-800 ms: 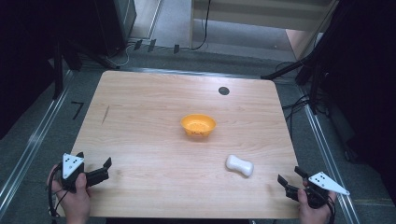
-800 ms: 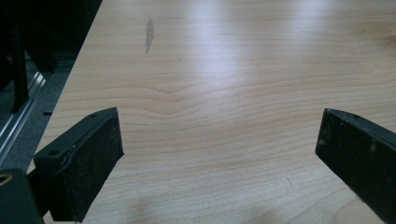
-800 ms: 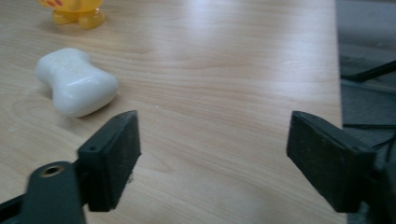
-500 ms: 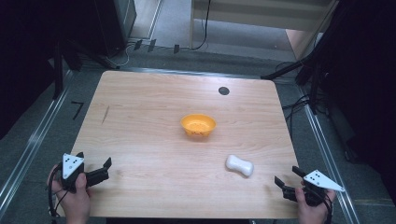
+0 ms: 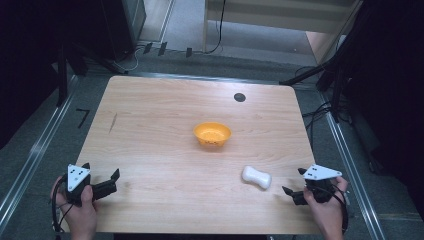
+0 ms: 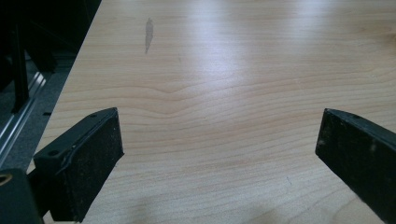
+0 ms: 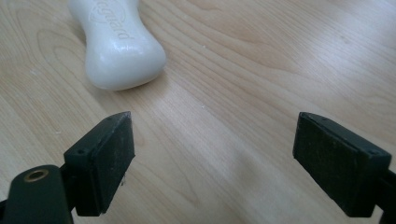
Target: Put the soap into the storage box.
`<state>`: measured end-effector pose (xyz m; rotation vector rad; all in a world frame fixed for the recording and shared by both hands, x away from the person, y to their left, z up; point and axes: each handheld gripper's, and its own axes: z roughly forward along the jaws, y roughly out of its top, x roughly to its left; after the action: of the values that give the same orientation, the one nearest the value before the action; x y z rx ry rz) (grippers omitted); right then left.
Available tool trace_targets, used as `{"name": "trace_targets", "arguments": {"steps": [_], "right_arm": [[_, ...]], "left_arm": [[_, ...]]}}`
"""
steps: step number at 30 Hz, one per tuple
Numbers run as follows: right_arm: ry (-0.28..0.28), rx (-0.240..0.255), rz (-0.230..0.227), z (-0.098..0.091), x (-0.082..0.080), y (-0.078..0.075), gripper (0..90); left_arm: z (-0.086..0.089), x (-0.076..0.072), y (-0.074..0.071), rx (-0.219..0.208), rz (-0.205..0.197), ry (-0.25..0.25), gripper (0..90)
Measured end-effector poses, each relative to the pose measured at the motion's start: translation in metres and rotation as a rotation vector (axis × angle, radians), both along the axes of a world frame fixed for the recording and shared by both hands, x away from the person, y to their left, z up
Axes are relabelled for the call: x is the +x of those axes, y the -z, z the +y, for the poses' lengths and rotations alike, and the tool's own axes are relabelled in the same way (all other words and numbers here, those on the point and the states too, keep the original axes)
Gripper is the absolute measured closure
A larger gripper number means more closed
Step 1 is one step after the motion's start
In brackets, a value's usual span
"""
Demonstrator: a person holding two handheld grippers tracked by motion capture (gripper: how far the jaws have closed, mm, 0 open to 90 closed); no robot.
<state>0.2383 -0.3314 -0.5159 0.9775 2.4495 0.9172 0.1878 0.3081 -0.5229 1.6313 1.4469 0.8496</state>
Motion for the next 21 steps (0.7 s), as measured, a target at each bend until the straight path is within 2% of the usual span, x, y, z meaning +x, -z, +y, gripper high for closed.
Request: {"name": "trace_targets", "arguments": {"steps": [5,11,18,21], "right_arm": [[-0.059,-0.094,0.049,0.019,0.015,-0.009,5.1],[-0.092,-0.163,0.11,0.039,0.027,-0.015,1.7],[-0.104,-0.206,0.203,0.061,0.033,-0.019,0.0],[-0.117,-0.22,0.221,0.07,0.036,-0.022,0.0]], "left_arm": [[0.0,0.0,0.0,0.004,0.003,0.0,1.2],[0.0,0.0,0.0,-0.003,0.002,0.001,1.2],[0.0,0.0,0.0,-0.001,0.004,0.003,1.2],[0.0,0.0,0.0,0.001,0.005,0.003,1.2]]}}
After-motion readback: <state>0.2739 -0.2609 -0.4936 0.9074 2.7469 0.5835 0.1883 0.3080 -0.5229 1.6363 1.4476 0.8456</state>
